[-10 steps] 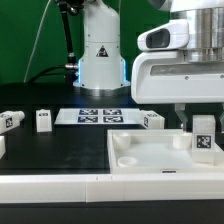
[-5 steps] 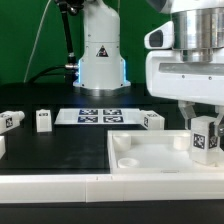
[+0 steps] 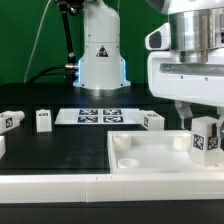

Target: Assemble one leg

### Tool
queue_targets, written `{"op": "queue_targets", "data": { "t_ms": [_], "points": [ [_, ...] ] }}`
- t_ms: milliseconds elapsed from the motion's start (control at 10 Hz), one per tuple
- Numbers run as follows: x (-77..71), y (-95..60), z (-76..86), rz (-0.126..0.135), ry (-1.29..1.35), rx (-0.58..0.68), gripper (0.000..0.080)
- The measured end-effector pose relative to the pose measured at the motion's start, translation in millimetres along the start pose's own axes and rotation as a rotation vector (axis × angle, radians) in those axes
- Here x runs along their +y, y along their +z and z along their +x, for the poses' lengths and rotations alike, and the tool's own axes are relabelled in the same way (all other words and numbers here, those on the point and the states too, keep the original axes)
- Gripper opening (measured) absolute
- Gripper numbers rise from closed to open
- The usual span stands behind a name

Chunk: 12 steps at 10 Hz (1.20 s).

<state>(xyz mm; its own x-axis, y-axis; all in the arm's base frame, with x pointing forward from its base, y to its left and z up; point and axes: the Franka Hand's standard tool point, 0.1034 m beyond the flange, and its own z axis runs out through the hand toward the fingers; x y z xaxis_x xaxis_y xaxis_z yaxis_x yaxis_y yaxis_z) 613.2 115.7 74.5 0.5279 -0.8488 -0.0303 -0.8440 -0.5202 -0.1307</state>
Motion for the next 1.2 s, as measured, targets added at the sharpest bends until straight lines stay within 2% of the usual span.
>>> {"op": "queue_targets", "data": {
  "t_ms": [100, 200, 300, 500, 800, 1200],
  "points": [
    [0.8, -0.7, 1.3, -0.011, -0.040, -0.009, 0.0588],
    [0.4, -1.3, 2.1, -0.012, -0.154, -0.010, 0.0588],
    [0.2, -1.3, 1.8, -0.012, -0.243, -0.011, 0.0637],
    [-0.8, -0.4, 0.7, -0.015, -0.476, -0.009, 0.0646],
    [-3.7, -2.3, -1.9, -0.041, -0.799, -0.001, 0.0649],
    [-3.2, -2.7, 0.7, -0.050, -1.122, 0.000, 0.0649]
  ]
}}
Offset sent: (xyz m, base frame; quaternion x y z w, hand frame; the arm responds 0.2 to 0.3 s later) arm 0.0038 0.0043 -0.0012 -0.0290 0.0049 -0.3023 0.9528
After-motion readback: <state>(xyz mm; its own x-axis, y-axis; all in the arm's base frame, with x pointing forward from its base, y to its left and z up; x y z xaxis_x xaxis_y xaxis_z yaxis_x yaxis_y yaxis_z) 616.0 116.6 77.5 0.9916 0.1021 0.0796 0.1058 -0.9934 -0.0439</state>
